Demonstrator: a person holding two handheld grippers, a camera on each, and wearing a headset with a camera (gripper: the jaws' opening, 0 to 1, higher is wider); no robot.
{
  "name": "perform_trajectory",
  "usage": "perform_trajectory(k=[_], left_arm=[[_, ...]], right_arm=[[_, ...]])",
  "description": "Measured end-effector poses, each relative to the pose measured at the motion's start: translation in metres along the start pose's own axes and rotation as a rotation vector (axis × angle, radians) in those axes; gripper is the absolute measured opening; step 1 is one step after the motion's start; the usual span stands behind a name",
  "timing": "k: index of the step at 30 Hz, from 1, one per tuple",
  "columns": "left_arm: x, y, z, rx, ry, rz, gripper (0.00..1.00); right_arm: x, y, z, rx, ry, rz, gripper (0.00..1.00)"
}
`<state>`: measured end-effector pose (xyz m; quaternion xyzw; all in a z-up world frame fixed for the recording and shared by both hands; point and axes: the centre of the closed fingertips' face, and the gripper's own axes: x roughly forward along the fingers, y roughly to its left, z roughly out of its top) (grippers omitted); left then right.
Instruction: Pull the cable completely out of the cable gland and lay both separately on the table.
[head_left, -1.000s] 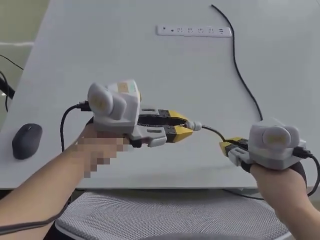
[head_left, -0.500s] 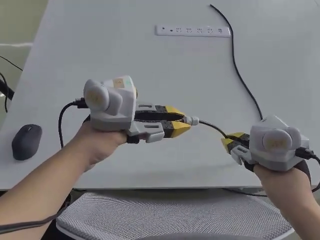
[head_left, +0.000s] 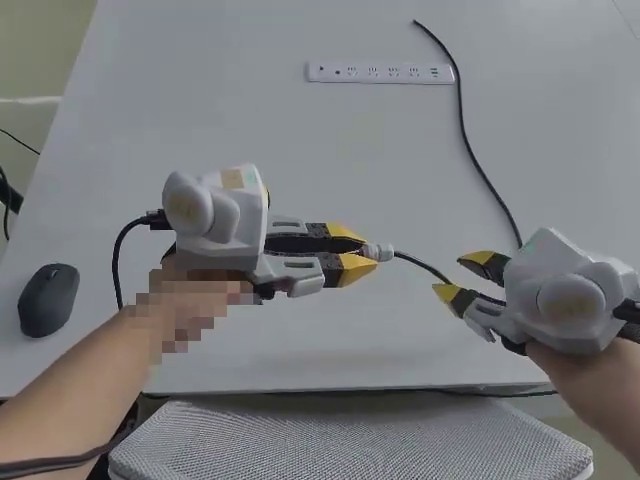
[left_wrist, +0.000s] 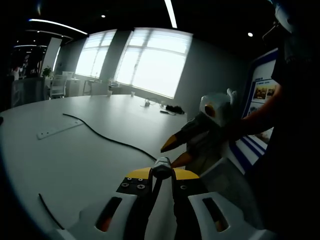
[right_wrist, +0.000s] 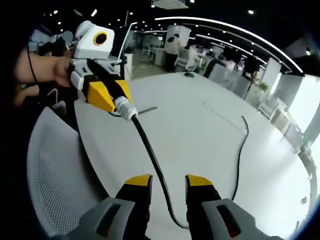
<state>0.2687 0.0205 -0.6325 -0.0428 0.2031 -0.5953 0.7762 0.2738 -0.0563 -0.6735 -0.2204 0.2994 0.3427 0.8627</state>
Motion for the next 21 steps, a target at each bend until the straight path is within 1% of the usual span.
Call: perform_trajectory(k=[5,7,8,9,10,11,12,13,15,21], left_arm=[[0.000,0.000,0.000,0.000,0.005,-0.003,0.15],[0.000,0.000,0.000,-0.001,0.006,-0.004,0.15],[0.000,0.000,0.000,-0.001,0.004,-0.002,0.15],[0.000,0.001,0.001,-0.002,0.004,0.000,0.15],[0.000,0.001,0.001,-0.004,0.003,-0.001,0.15],[0.000,0.000,0.001,-0.004,0.003,-0.002,0.15],[0.000,0.000,0.001,0.000,0.004,-0.003,0.15],[0.000,-0.001,0.001,0.001,0.006,-0.003,0.15],[0.000,-0.001,0.001,0.001,0.007,-0.004,0.15],[0.001,-0.003,0.000,0.005,0.009,-0.004,0.15]], right_arm=[[-0.004,0.005,0.027,-0.063,-0.030,0.016,0.21],[-0.003,0.007,0.034,-0.098,-0.034,0.018,0.21],[-0.002,0.010,0.038,-0.117,-0.037,0.025,0.20],[-0.001,0.011,0.040,-0.124,-0.037,0.029,0.18],[0.001,0.016,0.042,-0.144,-0.037,0.041,0.16],[0.002,0.017,0.043,-0.161,-0.035,0.042,0.16],[0.004,0.019,0.044,-0.208,-0.027,0.039,0.15],[0.005,0.020,0.045,-0.227,-0.028,0.038,0.13],[0.007,0.027,0.047,-0.238,-0.032,0.053,0.11],[0.009,0.036,0.056,-0.302,-0.050,0.065,0.07]])
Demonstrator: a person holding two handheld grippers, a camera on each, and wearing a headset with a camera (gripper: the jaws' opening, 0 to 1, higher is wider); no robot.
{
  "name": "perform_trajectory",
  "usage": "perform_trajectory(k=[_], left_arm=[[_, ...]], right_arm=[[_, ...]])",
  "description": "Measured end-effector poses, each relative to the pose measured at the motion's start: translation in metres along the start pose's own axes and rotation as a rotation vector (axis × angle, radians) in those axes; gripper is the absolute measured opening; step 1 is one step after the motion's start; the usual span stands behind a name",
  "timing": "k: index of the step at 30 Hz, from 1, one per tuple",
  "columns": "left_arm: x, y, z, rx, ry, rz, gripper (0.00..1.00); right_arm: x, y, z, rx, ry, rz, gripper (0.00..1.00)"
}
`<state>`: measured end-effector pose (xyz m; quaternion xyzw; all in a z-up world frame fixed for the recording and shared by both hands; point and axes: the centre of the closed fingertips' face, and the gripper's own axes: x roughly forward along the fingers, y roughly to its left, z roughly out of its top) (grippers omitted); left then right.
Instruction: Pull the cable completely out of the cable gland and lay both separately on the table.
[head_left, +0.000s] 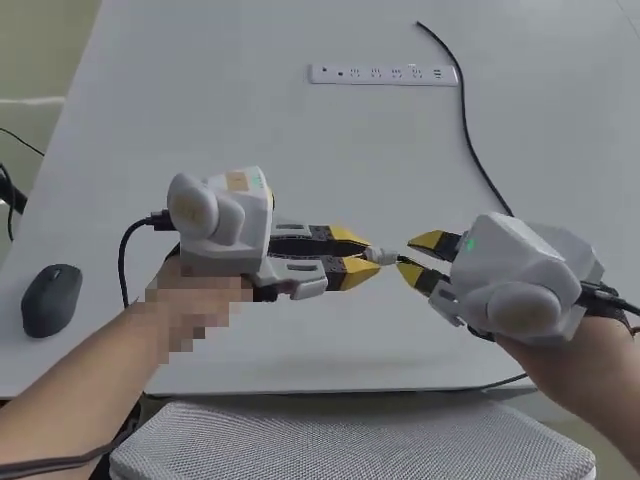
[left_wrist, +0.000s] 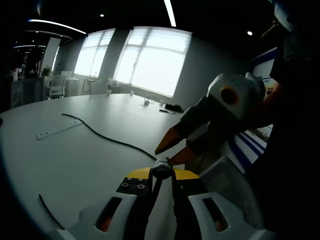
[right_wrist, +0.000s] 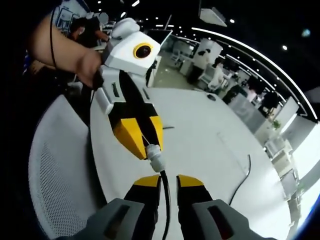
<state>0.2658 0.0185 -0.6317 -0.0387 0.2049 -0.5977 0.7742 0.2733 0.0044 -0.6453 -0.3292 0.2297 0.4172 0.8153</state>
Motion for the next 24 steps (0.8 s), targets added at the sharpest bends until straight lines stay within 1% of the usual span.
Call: perform_trajectory(k=[1,2,5,7,10,12,21,24], left_arm=[[0.000,-0.001,0.000,0.000,0.000,-0.001,0.15],[0.000,0.000,0.000,0.001,-0.001,0.002,0.15],[0.000,0.000,0.001,0.000,-0.003,0.003,0.15],[0.000,-0.001,-0.001,0.000,0.003,0.000,0.15],[0.000,-0.002,-0.002,0.004,0.005,0.000,0.15],[0.001,-0.003,-0.003,0.010,0.013,-0.001,0.15],[0.002,-0.002,-0.005,0.026,0.022,-0.004,0.15],[0.002,-0.004,-0.006,0.027,0.025,-0.007,0.15]], right_arm=[[0.001,0.002,0.002,-0.007,-0.004,0.006,0.06],[0.001,0.004,0.000,-0.030,0.005,0.016,0.05],[0.002,0.005,0.000,-0.038,0.002,0.017,0.02],[0.002,0.005,-0.001,-0.043,0.005,0.014,0.00],[0.001,0.006,-0.002,-0.031,0.000,0.017,0.00],[0.002,0.007,-0.004,-0.021,0.005,0.023,0.00],[0.002,0.007,-0.009,0.021,0.016,0.018,0.00],[0.002,0.007,-0.011,0.040,0.012,0.019,0.00]])
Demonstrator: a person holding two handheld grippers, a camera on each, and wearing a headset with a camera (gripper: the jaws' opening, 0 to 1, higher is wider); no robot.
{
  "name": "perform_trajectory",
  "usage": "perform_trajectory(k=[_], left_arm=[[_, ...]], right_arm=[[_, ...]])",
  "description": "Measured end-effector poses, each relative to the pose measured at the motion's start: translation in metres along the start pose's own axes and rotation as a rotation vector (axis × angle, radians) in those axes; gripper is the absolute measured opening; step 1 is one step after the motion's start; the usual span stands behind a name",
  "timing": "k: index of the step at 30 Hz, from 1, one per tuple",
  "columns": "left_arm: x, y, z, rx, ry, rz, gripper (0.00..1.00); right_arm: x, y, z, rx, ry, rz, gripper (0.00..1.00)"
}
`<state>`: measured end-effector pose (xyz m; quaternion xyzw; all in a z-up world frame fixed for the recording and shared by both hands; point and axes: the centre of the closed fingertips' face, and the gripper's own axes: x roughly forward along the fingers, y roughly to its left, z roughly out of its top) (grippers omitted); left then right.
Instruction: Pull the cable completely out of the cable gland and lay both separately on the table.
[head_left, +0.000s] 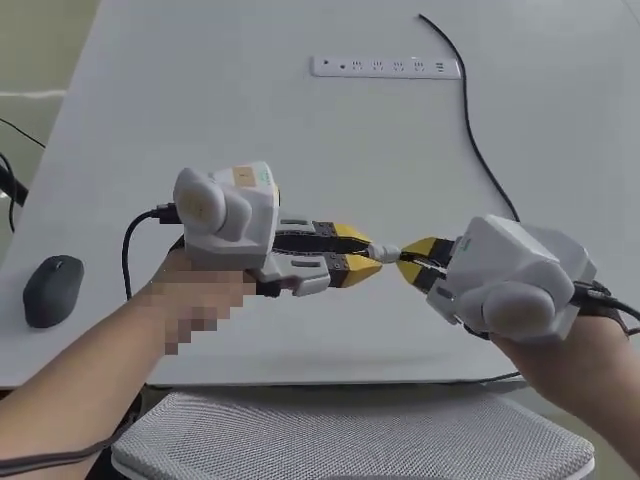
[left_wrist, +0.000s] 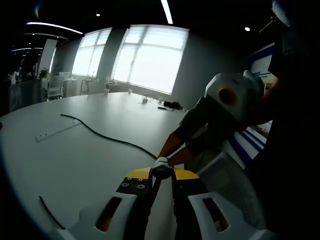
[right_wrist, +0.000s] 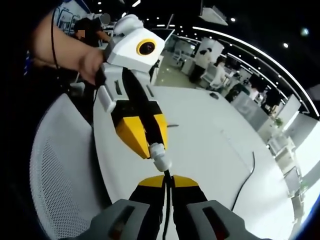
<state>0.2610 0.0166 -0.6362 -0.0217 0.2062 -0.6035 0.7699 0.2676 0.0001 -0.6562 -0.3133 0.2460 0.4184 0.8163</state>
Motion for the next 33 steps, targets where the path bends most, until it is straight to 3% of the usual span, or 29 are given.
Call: perform_trajectory(k=[9,23,33], left_arm=[[-0.002,0.002,0.001,-0.006,-0.006,0.010,0.15],[-0.001,0.001,0.003,-0.014,-0.017,0.017,0.15],[-0.001,0.001,0.003,-0.004,-0.020,0.021,0.15]], right_arm=[[-0.001,-0.012,-0.016,0.082,0.019,-0.040,0.00],[0.004,-0.022,-0.061,0.266,0.058,-0.111,0.00],[0.009,-0.026,-0.090,0.483,0.067,-0.150,0.00]])
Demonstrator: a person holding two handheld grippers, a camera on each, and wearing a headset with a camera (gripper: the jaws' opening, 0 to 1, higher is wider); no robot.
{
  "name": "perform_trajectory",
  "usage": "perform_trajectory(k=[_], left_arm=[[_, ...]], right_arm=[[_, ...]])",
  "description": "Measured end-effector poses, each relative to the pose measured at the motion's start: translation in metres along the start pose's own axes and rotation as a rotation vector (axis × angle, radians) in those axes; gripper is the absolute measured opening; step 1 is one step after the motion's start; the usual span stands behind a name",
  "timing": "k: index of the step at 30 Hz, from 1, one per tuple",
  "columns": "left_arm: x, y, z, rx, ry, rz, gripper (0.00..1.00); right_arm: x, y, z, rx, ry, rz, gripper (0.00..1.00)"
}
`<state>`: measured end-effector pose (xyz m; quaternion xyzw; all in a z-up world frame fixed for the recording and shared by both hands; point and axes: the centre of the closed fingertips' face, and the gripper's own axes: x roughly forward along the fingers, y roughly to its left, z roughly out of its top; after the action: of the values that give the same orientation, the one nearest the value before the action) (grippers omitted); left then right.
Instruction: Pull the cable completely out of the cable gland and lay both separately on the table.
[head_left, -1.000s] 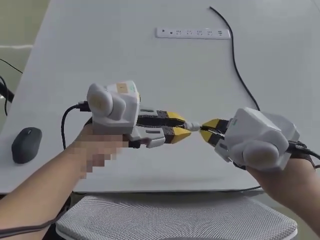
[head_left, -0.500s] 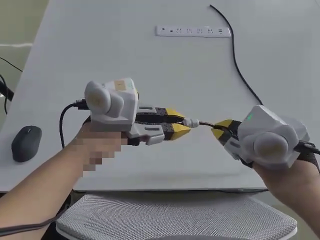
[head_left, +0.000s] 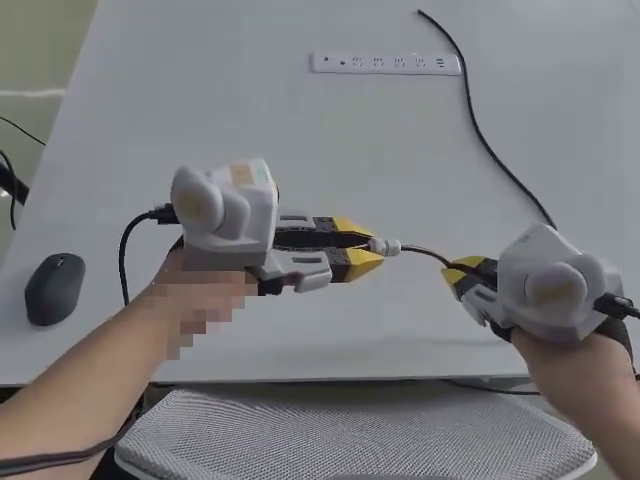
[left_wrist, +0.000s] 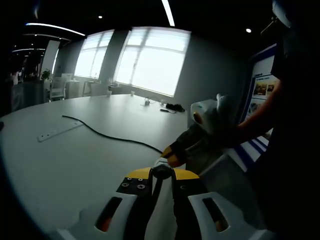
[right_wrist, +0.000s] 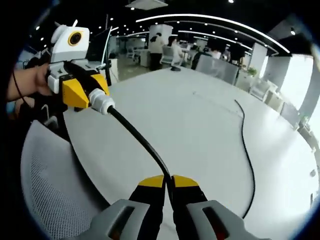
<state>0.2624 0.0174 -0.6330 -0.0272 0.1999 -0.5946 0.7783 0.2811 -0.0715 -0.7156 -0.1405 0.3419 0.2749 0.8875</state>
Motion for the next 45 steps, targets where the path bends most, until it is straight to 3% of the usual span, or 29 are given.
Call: perform_trajectory(k=[13,25,30,36,41,45], left_arm=[[0.001,0.003,-0.004,0.017,0.011,0.014,0.15],[0.003,0.006,-0.001,0.008,0.004,0.021,0.15],[0.001,0.009,0.000,0.006,0.000,0.022,0.15],[-0.003,0.013,0.002,0.006,-0.009,0.034,0.15],[-0.004,0.013,0.001,0.000,-0.003,0.037,0.15],[-0.003,0.012,-0.001,-0.002,0.000,0.035,0.15]], right_arm=[[0.007,0.003,-0.005,0.140,0.017,-0.010,0.00],[0.002,0.003,-0.005,0.111,0.018,-0.002,0.00],[-0.001,0.004,0.000,0.024,0.010,-0.017,0.00],[-0.006,0.005,0.006,-0.030,0.001,-0.017,0.01],[-0.014,0.014,0.022,-0.086,-0.040,-0.001,0.09],[-0.017,0.025,0.038,-0.180,-0.067,0.014,0.13]])
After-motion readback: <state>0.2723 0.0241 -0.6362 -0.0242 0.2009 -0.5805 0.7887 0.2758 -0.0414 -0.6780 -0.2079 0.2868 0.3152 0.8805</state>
